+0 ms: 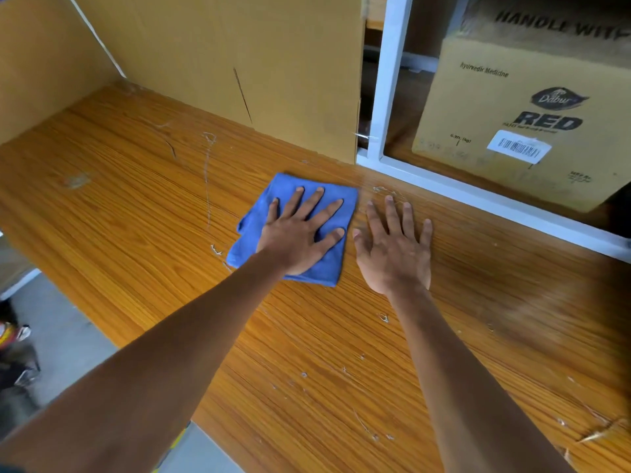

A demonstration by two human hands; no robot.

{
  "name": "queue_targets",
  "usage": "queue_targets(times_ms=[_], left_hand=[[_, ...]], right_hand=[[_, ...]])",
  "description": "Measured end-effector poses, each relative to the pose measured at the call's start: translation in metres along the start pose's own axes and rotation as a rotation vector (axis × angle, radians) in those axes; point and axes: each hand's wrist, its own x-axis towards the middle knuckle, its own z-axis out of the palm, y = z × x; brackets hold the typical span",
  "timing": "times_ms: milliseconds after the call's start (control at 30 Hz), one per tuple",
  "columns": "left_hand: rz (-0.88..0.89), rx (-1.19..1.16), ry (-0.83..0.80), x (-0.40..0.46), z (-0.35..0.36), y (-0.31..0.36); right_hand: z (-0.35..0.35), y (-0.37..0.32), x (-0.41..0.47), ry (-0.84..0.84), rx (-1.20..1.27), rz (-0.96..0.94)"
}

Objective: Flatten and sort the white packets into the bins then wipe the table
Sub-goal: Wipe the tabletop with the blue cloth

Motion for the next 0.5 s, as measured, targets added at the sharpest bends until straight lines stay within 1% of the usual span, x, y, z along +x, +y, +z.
queue_targets(times_ms=[67,167,233,300,367,500], left_hand=[[-0.024,0.003,0.007,0.003,0.0,0.002],[-0.04,-0.028,0.018,0.044,-0.009,0.006],[-0.047,-0.026,-0.007,0.071,-0.015,0.009],[-0.04,-0.016,-0.027,0.08,-0.017,0.01],[-0.029,-0.029,-0.024,0.054,-0.013,0.004],[-0.032,-0.009,0.006,-0.04,0.003,-0.008]], right_hand=[[0.002,0.0,0.0,0.005,-0.002,0.005],[0.004,0.001,0.002,0.007,-0.009,0.004],[0.006,0.002,0.003,0.013,-0.023,0.001],[0.006,0.003,0.004,0.016,-0.032,0.001],[0.004,0.001,0.003,0.015,-0.025,0.001],[0.0,0.001,0.002,0.009,-0.015,0.012]])
